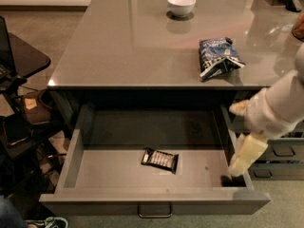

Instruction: Pick rxbar chocolate from top drawer and place on counter

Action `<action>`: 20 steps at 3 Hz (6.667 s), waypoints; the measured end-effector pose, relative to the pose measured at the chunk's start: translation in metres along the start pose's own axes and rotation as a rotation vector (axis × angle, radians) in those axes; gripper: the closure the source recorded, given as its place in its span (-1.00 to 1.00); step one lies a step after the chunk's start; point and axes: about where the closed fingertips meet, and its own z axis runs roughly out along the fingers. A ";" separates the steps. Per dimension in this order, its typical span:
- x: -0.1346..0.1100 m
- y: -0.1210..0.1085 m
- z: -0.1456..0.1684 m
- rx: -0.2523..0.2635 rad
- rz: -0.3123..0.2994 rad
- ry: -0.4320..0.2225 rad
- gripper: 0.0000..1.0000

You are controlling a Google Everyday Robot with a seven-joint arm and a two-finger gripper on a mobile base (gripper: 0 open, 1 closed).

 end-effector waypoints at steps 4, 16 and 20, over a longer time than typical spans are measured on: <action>0.005 0.011 0.114 -0.126 0.072 -0.261 -1.00; -0.094 -0.011 0.243 0.119 0.587 -0.570 -1.00; -0.092 0.009 0.259 0.083 0.595 -0.532 -0.16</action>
Offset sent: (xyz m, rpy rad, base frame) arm 0.0014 0.0088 -0.0787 0.1078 0.0672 -0.0538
